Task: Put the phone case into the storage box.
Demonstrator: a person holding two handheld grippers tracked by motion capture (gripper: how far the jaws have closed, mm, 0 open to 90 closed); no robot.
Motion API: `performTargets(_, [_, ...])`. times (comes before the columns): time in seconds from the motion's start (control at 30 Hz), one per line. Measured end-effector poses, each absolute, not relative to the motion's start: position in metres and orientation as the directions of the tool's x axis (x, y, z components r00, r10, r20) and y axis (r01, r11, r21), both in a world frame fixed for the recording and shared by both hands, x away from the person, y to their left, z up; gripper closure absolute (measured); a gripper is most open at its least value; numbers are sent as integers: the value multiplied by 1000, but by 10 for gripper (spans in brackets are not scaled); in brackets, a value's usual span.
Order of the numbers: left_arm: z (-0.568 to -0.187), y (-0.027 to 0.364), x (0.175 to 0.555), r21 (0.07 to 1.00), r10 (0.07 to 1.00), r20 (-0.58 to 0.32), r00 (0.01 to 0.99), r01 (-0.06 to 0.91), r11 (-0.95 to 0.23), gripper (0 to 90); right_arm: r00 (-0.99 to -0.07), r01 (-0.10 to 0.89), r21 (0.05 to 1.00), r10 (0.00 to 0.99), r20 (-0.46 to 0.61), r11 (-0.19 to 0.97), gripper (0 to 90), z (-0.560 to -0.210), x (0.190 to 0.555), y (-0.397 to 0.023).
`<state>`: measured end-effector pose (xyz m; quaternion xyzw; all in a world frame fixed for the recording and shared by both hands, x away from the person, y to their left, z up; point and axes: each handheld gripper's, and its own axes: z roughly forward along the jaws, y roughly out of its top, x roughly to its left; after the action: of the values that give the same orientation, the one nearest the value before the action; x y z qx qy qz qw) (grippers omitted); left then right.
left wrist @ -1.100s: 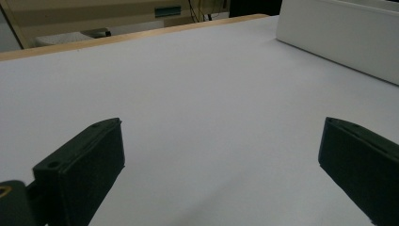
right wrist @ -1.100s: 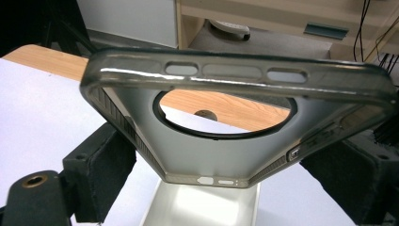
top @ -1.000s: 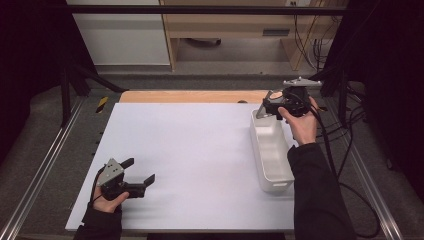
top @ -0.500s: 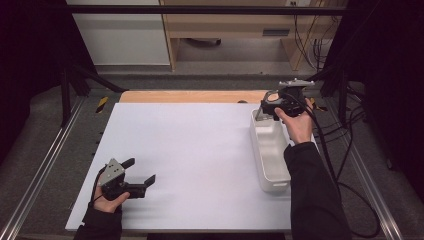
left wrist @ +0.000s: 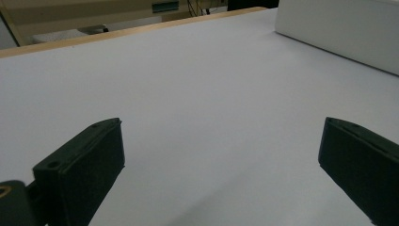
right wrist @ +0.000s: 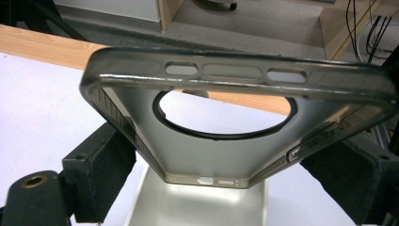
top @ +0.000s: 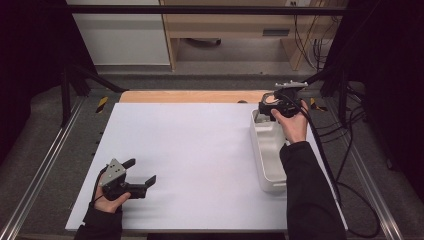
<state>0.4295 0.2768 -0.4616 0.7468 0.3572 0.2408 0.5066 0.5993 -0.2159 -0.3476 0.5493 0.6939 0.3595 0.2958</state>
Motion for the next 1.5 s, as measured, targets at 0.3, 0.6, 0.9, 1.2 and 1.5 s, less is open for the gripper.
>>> performTargets(0.3, [-462,277,430,928,776,-1,631,290,-234,4,-200,576,807,980,-12,128,117,-356,606,-214])
performTargets(0.6, [-463,276,430,927,774,0,633,290,-238,4,-199,602,787,980,-11,131,116,-364,612,-211])
performTargets(0.9, [-463,276,430,926,773,1,634,291,-240,4,-190,629,768,982,-2,123,116,-374,616,-212])
performTargets(1.2, [-463,276,430,926,773,2,635,290,-241,4,-178,637,763,984,7,110,116,-379,622,-211])
performTargets(1.5, [-464,276,430,925,771,3,637,291,-243,4,-176,653,748,984,-5,121,115,-386,627,-207])
